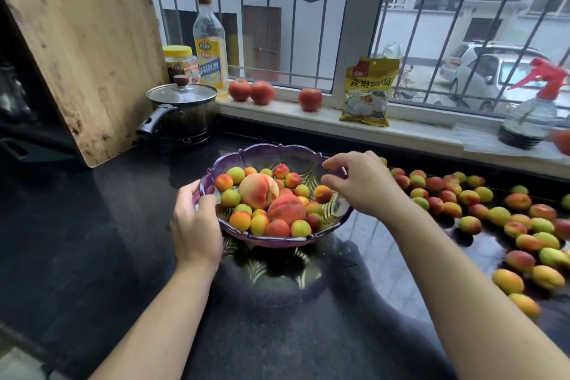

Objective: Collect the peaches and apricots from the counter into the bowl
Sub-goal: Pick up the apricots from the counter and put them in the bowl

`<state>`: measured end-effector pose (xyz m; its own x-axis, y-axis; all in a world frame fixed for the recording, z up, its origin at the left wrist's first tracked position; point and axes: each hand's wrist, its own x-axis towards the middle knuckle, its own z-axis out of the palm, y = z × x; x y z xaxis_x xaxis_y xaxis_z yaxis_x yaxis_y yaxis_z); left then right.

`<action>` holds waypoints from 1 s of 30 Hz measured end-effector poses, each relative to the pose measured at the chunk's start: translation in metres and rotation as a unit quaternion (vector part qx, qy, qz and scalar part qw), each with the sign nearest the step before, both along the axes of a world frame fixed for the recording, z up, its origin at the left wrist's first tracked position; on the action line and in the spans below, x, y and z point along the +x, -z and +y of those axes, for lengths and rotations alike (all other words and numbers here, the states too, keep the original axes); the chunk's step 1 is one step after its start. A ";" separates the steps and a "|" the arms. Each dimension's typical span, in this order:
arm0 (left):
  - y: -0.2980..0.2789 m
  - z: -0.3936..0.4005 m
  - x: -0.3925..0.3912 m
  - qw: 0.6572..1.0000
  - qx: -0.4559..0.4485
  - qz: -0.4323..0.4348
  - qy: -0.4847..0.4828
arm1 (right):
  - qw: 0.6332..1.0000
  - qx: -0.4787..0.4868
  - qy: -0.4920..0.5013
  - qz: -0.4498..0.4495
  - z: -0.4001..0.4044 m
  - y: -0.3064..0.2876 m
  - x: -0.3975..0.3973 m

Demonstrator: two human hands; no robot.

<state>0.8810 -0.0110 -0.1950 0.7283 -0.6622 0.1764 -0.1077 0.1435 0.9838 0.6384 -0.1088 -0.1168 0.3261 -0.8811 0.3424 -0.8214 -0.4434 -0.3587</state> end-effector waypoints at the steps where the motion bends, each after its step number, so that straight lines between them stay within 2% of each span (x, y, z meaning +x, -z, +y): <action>1: 0.000 0.000 0.000 1.000 0.000 0.001 0.001 | 0.999 -0.014 0.003 -0.041 -0.002 -0.001 -0.003; 3: 0.000 -0.001 0.001 1.000 -0.001 0.006 0.003 | 0.990 -0.023 0.031 -0.137 -0.006 -0.004 -0.011; 5: 0.000 -0.001 0.001 1.000 -0.002 0.010 0.003 | 0.982 -0.026 0.093 -0.165 -0.013 -0.002 -0.022; 7: 0.000 -0.001 0.000 1.000 -0.005 0.014 0.004 | 0.982 -0.024 0.160 -0.098 -0.020 0.009 -0.034; 10: 0.001 -0.001 0.001 1.000 -0.008 0.015 0.006 | 0.960 -0.021 0.264 0.092 -0.021 0.035 -0.051; 13: 0.001 -0.002 0.001 1.000 -0.010 0.016 0.008 | 0.937 -0.002 0.314 0.154 -0.021 0.051 -0.060; 21: 0.000 -0.001 0.000 1.000 -0.022 0.009 0.015 | 0.944 -0.046 0.313 0.089 -0.024 0.084 -0.062; 25: -0.001 0.003 0.003 0.998 0.011 0.001 0.059 | 0.943 -0.078 0.299 0.121 -0.012 0.080 -0.059; 30: -0.013 0.012 0.005 0.995 0.063 -0.017 0.074 | 0.954 -0.055 0.247 0.162 0.015 0.065 -0.075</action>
